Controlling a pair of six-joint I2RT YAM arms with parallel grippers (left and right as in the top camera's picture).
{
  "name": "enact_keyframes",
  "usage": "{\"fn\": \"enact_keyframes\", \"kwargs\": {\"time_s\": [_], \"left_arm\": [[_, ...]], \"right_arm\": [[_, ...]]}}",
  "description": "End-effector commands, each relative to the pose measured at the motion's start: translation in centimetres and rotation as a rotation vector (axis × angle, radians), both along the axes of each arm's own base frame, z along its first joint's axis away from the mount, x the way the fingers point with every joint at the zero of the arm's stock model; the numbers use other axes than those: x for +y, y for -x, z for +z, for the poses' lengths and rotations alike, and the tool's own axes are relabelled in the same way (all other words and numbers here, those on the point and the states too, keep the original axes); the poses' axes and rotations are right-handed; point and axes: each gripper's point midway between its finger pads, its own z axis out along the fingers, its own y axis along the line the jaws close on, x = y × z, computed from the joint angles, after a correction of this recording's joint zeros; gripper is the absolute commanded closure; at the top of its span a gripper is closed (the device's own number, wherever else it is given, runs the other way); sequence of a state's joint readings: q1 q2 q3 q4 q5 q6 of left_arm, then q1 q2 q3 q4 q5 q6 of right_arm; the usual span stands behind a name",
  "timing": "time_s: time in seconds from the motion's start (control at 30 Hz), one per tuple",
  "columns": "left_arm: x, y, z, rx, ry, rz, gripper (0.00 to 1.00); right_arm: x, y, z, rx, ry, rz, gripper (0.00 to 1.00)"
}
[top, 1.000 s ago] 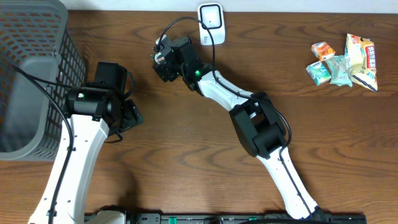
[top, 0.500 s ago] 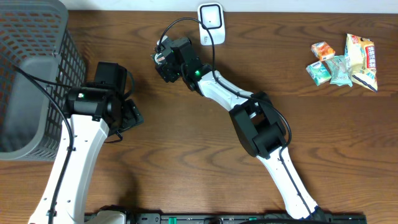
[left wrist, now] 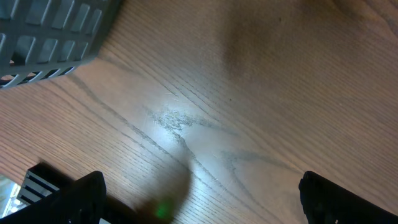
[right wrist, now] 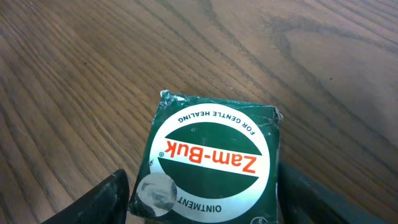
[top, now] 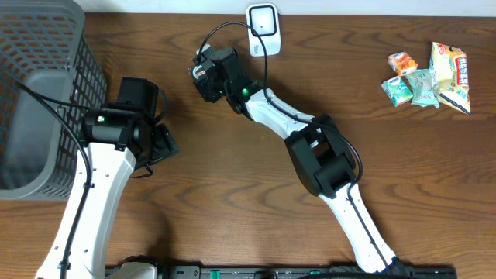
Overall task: Scan the item barcode
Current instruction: 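Grasp the green Zam-Buk tin with the right gripper, then lift and rotate the Zam-Buk tin toward the scanner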
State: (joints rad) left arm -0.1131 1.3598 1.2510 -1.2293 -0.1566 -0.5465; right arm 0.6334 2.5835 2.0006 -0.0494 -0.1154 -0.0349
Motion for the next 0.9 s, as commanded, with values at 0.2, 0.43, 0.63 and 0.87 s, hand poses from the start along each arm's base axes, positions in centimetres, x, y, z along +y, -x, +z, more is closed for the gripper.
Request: {"fn": "enact_keyframes", "kwargs": {"time_s": [0.2, 0.43, 0.63, 0.87], "left_arm": [[0.3, 0.1, -0.1, 0.006, -0.009, 0.010, 0.02], [0.3, 0.1, -0.1, 0.006, -0.009, 0.010, 0.02], [0.3, 0.1, -0.1, 0.006, -0.009, 0.010, 0.03], [0.3, 0.1, -0.1, 0.006, -0.009, 0.010, 0.02]], "right_arm": [[0.0, 0.5, -0.1, 0.027, 0.010, -0.014, 0.34], [-0.5, 1.1, 0.4, 0.058, 0.033, -0.015, 0.46], [-0.5, 1.1, 1.2, 0.054, 0.030, -0.015, 0.51], [-1.0, 1.8, 2.8, 0.073, 0.045, -0.015, 0.51]]}}
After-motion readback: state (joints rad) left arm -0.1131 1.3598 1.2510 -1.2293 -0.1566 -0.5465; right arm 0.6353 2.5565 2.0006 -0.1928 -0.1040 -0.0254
